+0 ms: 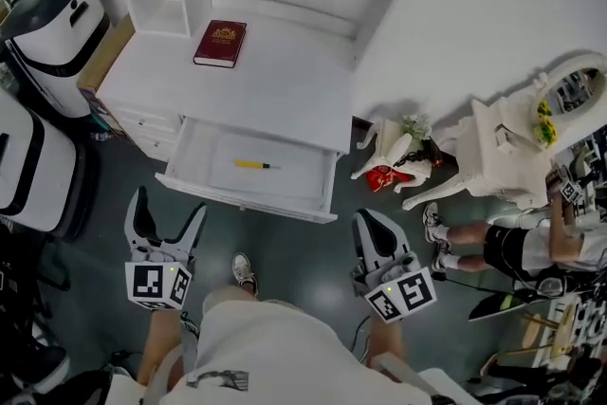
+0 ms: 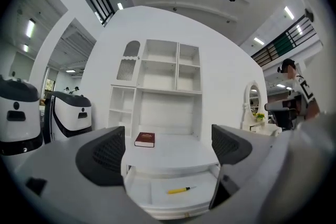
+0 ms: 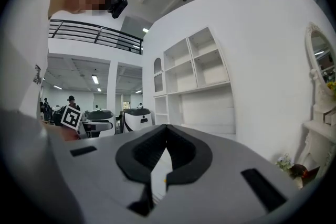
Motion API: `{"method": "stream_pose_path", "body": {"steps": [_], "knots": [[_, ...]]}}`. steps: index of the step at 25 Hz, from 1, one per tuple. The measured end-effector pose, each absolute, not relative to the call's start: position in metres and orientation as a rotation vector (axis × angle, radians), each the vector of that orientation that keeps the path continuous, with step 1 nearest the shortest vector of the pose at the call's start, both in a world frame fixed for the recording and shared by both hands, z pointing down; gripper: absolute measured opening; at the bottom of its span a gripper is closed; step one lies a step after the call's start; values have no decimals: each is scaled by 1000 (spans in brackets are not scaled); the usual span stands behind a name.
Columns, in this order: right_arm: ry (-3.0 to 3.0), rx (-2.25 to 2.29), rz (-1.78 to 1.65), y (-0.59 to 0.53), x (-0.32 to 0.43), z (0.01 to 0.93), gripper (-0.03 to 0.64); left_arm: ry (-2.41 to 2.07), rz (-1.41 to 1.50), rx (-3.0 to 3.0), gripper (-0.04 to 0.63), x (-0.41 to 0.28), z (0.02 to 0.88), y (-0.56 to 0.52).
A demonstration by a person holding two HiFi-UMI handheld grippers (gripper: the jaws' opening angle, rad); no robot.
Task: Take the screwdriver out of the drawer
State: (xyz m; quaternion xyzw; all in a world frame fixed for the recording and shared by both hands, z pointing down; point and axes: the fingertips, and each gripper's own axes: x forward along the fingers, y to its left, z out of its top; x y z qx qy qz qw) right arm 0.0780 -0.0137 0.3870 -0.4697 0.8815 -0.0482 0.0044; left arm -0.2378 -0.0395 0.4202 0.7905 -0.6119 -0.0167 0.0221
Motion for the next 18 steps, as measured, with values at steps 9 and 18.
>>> {"method": "stream_pose_path", "body": {"steps": [9,18], "knots": [[2783,-1527,-182,-78,32,387,9,-1756,-43,2462,495,-257,443,-125],[2757,-1561,-190,-111,58,389,9,-1684,31,2465,495,-223,471,-167]]}}
